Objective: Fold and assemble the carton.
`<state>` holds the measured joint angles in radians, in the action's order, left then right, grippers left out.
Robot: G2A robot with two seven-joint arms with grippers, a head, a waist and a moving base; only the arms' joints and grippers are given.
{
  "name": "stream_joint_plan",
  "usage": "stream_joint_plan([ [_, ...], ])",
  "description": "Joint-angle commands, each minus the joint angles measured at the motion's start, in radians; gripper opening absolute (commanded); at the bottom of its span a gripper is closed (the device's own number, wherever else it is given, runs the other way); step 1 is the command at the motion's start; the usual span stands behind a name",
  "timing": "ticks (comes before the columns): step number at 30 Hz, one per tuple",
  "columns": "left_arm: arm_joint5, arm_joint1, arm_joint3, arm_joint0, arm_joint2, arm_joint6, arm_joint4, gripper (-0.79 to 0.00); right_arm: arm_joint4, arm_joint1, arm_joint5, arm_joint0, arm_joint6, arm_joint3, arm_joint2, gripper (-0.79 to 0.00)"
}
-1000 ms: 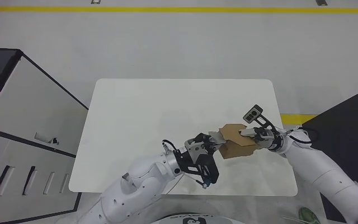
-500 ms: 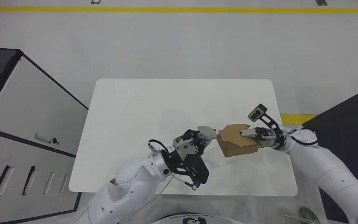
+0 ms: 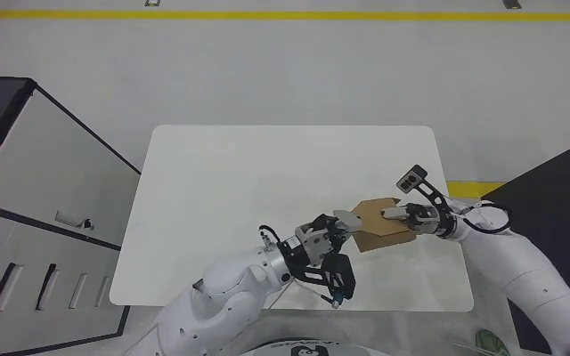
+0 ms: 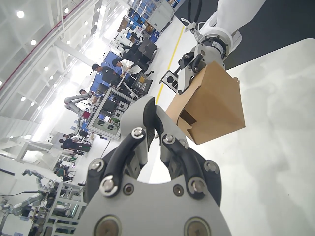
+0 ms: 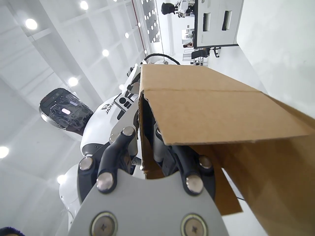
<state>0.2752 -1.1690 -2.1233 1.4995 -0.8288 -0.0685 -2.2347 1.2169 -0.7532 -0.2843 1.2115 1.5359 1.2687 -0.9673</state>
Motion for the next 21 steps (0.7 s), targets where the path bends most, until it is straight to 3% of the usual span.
stream_joint_plan([
  [1,0.003,-0.002,0.004,-0.005,0.004,0.005,0.006,-0.785,0.02,-0.003,0.0,0.012,0.0,0.01,-0.014,-0.785],
  [21,0.065,-0.012,0.061,-0.046,0.041,-0.031,0.054,-0.785,0.026,-0.006,0.0,0.03,0.0,0.045,-0.034,-0.785],
])
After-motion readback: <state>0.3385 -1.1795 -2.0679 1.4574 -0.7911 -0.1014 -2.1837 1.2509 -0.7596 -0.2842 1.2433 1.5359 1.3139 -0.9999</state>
